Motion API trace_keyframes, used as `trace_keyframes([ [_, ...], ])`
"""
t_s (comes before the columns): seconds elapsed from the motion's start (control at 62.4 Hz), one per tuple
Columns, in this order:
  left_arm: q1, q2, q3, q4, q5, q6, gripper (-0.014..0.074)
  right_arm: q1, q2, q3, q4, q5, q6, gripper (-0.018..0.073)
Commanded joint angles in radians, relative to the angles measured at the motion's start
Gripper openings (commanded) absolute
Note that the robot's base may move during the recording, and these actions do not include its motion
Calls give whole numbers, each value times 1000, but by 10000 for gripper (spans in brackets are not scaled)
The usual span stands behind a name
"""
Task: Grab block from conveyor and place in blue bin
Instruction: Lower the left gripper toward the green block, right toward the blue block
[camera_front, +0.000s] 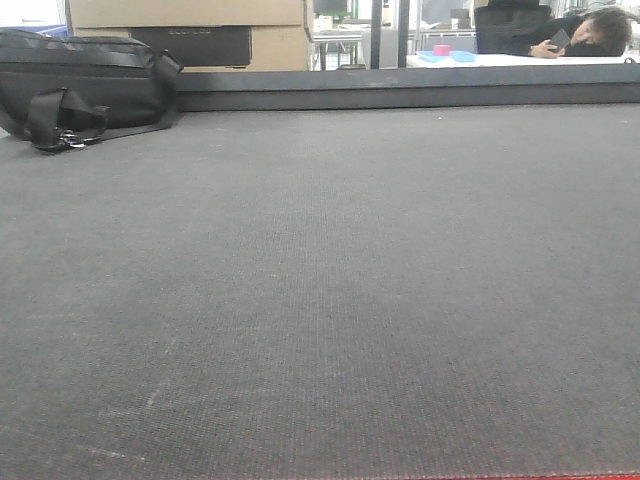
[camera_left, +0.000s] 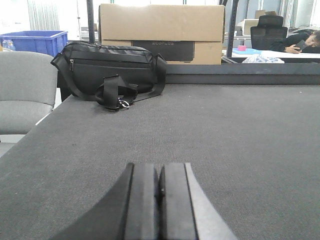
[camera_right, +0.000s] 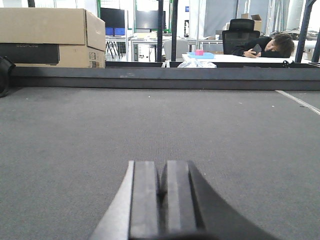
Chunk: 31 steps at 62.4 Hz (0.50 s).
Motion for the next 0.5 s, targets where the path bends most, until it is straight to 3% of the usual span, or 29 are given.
trace_keyframes([
  [0.0,2,-3,-3,6,-14,2,-111,-7,-3,-1,-7,-24,-2,-162],
  [0.305,2,-3,-3,6,-75,2,-111,-7,-3,-1,-21,-38,-1,-162],
  [0.385,2,-3,-61,6,2,2,-111,-7,-3,-50,18,4,-1,-162],
  [0.481,2,-3,-187,10,214,2,-111,-7,-3,-186,42,162,-1,-162],
])
